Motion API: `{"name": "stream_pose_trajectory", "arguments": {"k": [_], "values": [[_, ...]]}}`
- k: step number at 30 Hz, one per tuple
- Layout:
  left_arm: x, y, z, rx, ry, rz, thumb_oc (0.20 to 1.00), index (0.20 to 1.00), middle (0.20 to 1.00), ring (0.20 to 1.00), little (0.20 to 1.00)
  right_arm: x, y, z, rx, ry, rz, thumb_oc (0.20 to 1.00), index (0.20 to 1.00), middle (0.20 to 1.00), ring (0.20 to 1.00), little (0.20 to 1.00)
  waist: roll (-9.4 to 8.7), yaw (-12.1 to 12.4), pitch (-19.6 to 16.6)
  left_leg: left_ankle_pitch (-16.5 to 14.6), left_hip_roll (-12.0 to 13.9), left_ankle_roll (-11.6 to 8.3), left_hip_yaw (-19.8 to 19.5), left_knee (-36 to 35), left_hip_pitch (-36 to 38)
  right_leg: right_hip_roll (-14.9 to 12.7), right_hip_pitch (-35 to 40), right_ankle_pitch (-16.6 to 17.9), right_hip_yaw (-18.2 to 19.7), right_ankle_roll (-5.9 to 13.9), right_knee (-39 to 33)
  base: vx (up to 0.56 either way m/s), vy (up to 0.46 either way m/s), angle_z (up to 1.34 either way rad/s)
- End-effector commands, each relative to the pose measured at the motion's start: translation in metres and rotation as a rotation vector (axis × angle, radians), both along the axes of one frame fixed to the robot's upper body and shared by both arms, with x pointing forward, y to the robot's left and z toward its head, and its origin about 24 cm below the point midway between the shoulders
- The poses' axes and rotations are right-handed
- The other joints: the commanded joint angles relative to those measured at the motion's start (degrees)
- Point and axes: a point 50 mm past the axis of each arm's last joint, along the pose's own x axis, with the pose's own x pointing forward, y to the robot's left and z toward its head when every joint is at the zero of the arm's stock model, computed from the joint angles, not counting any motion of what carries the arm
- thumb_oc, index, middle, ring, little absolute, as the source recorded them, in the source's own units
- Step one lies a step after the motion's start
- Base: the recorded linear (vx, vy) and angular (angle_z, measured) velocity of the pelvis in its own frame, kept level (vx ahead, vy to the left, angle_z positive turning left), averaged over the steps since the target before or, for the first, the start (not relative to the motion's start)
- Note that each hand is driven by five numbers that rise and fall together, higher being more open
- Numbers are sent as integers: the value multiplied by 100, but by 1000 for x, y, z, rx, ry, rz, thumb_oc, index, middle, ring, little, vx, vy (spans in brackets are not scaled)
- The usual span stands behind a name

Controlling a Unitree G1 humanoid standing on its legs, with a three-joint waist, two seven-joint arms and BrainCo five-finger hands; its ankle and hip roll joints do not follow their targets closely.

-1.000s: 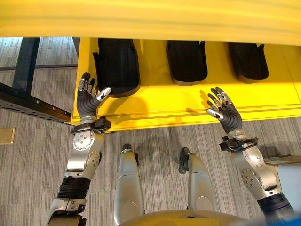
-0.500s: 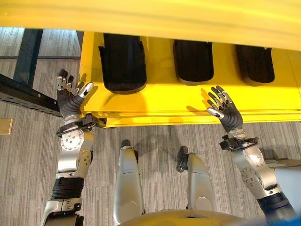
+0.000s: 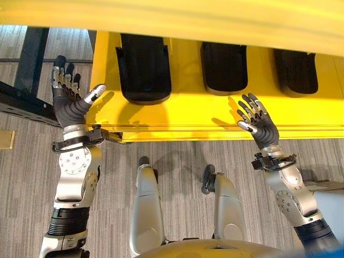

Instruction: Move parts from the plastic box to the shelf.

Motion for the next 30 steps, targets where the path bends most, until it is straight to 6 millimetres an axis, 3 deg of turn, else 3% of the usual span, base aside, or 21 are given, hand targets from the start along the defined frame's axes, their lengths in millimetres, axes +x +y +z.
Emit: {"name": "stream_pose_trajectory", "arguments": {"k": [1,13,30], "values": [[-8,-22,19,82,-121,-124,1000,1000,1000,1000,1000,-5,11,36,10,-190,98,1000,1000,1000,1000,1000,180,-14,-198,798,24,141,165,-949,72,-68,-13,131,243,-152,-13,0,0,0],[-2,-34,16,83,-91,-189,1000,1000,1000,1000,1000,1,49,50,64,-233,258,1000,1000,1000,1000,1000,190,38,-92,778,-32,182,210,-913,122,-118,82,180,257,-137,-53,0,0,0],[0,-42,18,70,-102,-219,1000,1000,1000,1000,1000,19,79,55,105,-216,280,1000,1000,1000,1000,1000,255,165,-12,776,-87,239,214,-840,11,-172,43,188,228,-131,-2,0,0,0]]}}
